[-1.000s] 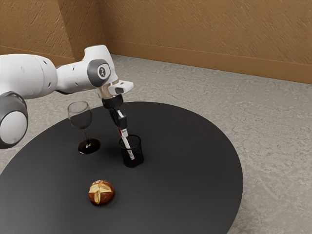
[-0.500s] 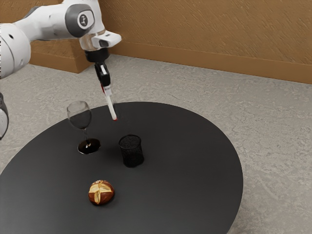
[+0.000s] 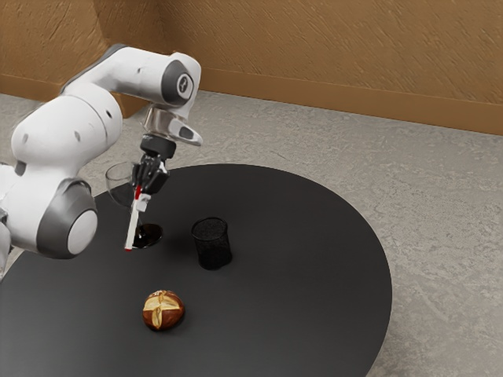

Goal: Take the marker out of the pen holder and place it to the left of the pen holder.

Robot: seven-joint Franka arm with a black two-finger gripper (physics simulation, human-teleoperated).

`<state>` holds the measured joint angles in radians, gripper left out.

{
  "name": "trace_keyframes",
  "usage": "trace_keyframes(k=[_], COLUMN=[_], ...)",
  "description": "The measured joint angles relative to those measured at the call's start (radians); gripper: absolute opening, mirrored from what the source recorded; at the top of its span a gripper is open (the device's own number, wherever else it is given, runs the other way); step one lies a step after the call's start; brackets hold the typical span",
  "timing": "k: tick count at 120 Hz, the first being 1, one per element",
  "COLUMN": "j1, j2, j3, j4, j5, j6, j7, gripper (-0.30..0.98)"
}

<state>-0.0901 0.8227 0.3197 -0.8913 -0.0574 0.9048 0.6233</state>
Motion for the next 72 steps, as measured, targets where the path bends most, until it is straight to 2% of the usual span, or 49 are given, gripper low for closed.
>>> trace_keyframes(k=[28, 72], j1=[0.002, 0.005], j2=[0.128, 0.256], j3=[0.016, 0.016], j4=[0.057, 0.058], j5=[-0.002, -0.003], j6=[-0.038, 0.025], j7=[-0.041, -0.08], gripper=[-0.08, -0.08])
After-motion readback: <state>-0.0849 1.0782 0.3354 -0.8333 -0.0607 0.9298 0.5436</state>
